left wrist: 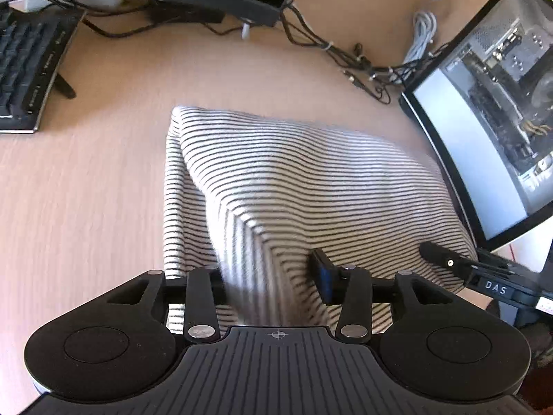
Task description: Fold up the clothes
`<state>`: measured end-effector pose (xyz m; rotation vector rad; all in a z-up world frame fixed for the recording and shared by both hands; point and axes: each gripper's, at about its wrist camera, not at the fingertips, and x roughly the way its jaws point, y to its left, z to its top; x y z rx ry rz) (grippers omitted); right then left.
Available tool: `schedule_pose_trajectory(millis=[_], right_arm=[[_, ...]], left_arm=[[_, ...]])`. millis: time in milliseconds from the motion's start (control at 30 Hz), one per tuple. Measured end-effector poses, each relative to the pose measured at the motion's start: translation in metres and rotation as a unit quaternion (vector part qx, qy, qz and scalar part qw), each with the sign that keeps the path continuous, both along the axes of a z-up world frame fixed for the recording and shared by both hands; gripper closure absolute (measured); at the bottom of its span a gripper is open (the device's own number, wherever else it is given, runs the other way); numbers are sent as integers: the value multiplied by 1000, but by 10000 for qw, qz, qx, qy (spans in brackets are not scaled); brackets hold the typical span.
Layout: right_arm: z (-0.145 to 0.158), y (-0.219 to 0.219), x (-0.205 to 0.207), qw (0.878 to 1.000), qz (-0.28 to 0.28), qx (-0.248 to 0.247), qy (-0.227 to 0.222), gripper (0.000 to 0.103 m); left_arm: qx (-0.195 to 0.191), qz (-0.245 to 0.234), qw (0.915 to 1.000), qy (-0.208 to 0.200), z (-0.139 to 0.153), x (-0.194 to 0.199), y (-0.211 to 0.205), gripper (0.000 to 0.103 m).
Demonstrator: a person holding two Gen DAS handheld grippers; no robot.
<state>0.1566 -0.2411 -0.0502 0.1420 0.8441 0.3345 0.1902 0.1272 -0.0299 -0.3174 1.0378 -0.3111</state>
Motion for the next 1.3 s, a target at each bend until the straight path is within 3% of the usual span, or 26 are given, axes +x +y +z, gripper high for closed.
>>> schedule_pose_trajectory(millis=[267, 367, 400, 433, 533, 633, 667, 767, 867, 967, 1033, 1167, 1300], right_arm=[[2, 7, -3, 9996, -36, -264, -118, 42], [2, 6, -3, 9994, -29, -309, -157, 38], [2, 6, -4, 9993, -18, -339, -177, 37], [1, 7, -4, 9991, -9, -372, -199, 36], [1, 8, -3, 9987, 0, -452, -239, 30], [5, 11, -3, 9974, 40, -638, -317, 18], [8, 12, -2, 9967, 76, -723, -370, 12], [26, 12, 0, 9948, 143, -768, -650, 11], [52, 12, 8, 9934, 140, -450, -1044, 2], [65, 19, 20, 9924, 297, -67, -1193, 2], [62, 29, 30, 9929, 472, 73, -1089, 3], [23, 50, 48, 9965, 527, -404, -502, 16], [6, 58, 32, 9915, 671, -902, -649, 16]], left_arm=[[437, 256, 9929, -1080, 61, -13, -1, 45], [205, 149, 9900, -1390, 76, -17, -11, 36], [74, 39, 9900, -1411, 76, -17, -16, 27], [-17, -73, 9904, -1381, 72, -17, -23, 20], [106, -293, 9956, -884, 40, -12, -42, 19], [285, -147, 9993, -197, 3, -5, -47, 20], [325, -130, 9991, -230, -1, -7, -48, 19], [523, -238, 9977, -367, -2, -9, -55, 13], [693, -339, 9960, -454, -6, -12, -59, 9], [864, -457, 9937, -550, -8, -16, -67, 7], [855, -486, 9935, -567, -9, -15, -72, 5], [696, -575, 9944, -554, -10, -12, -70, 0], [355, -721, 9954, -525, -14, -2, -55, 0]])
